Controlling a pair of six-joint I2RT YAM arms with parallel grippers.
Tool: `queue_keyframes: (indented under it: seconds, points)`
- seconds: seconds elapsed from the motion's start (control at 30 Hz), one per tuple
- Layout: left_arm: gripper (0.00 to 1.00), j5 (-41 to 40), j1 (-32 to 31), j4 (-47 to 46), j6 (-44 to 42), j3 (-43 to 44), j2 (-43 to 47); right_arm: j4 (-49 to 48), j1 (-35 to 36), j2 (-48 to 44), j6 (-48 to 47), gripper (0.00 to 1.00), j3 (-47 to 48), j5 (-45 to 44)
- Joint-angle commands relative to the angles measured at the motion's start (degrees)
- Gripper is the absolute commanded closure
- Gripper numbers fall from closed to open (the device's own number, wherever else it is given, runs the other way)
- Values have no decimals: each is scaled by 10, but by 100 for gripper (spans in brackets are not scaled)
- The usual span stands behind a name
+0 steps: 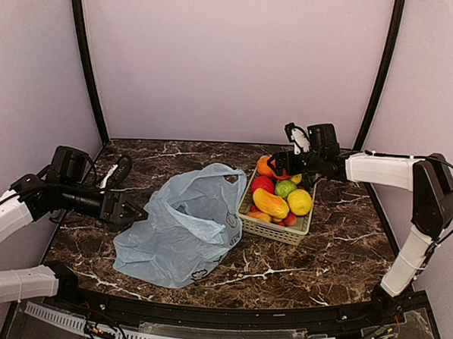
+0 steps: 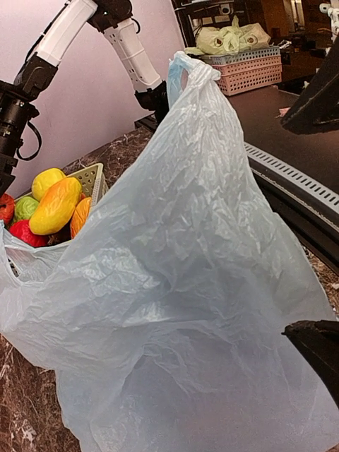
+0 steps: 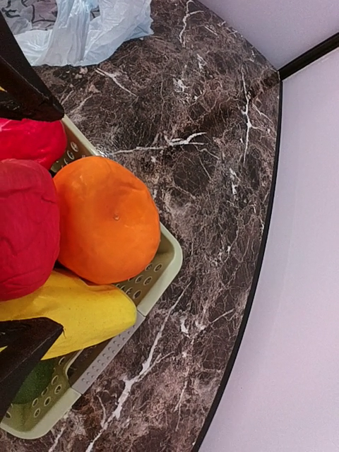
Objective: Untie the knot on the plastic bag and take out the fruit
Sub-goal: Place the fake fruit in the bin, then adjust the takeout bag at the center of the board.
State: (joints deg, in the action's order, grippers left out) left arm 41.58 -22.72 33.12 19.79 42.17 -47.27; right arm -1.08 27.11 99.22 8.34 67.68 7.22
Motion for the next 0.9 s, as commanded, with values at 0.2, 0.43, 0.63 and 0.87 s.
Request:
queue_keyframes:
  seconds: [0.2, 0.43, 0.63, 0.87]
  points:
    - [10, -120, -11, 55, -2, 9, -32, -7, 3, -58, -5, 6, -18, -5]
    - [48, -78, -21, -70, 63, -34, -39, -16, 3, -102, 0, 5, -50, -9]
    - [98, -97, -25, -122, 133, -71, -45, -18, 4, -133, 9, 5, -70, -1]
    - [99, -181, -25, -102, 95, -37, -54, -8, 54, -159, -37, 3, -75, 36]
